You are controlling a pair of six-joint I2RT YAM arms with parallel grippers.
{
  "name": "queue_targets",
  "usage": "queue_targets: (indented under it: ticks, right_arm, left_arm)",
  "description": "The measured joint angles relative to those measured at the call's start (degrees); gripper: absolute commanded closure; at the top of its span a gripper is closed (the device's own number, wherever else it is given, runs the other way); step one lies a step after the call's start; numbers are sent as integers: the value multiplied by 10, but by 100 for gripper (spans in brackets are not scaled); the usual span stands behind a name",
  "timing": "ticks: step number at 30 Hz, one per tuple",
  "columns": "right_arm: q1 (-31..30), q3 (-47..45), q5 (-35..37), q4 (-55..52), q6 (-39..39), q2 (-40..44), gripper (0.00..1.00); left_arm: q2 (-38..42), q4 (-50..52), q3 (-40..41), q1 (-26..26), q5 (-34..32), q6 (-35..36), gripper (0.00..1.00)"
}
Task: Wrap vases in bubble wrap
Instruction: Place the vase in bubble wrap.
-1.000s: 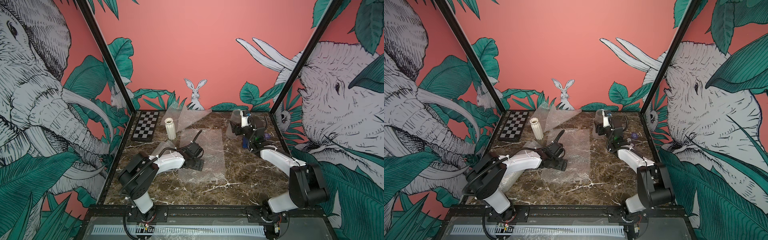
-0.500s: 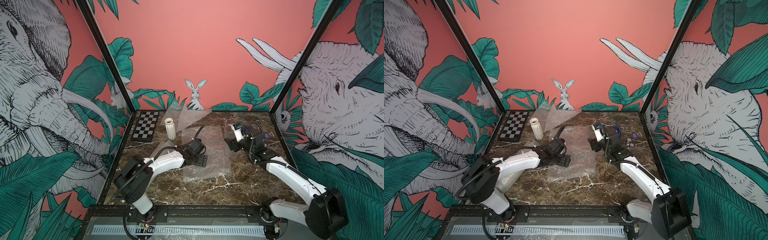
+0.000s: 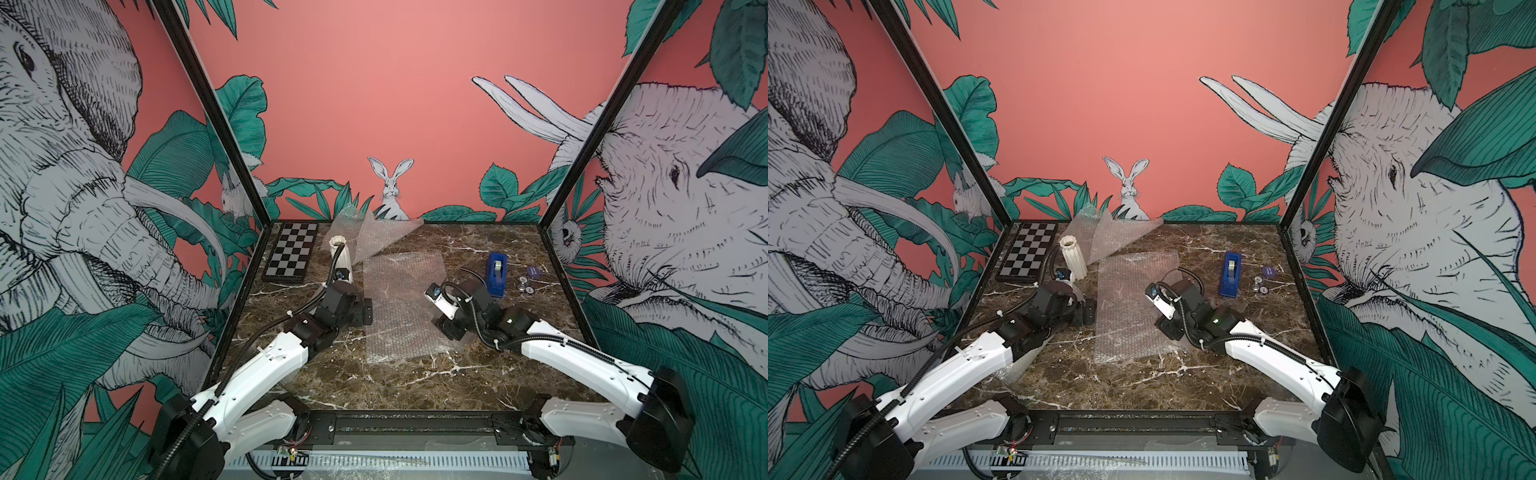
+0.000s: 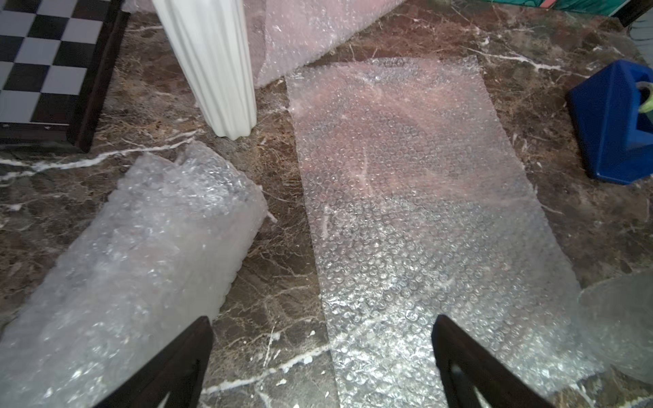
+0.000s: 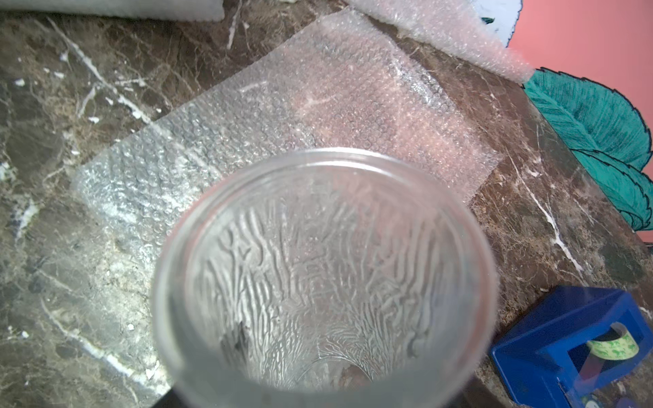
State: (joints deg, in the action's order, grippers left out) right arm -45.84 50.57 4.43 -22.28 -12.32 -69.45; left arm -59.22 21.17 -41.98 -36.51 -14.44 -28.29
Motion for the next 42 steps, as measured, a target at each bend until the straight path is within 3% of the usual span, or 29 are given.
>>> queue_targets:
  ticks: [13,24,30,36,42]
  right_arm:
    - [-73,7,30,27,-112,-89,58]
    - [-137,40,60,58,-219,-217,54]
    - [-151,48,78,73,-235,-254,38]
    - [-158,42,85,92,-229,-250,19]
    - [-160,-19,89,111,-205,-156,13]
  left_arm:
    - [20,8,20,7,-20,0,2]
    - [28,12,37,17,-25,-3,1]
    - [19,10,42,20,-5,-4,1]
    - [-46,0,37,21,43,0,4]
    - [-107,-13,7,17,106,10,8]
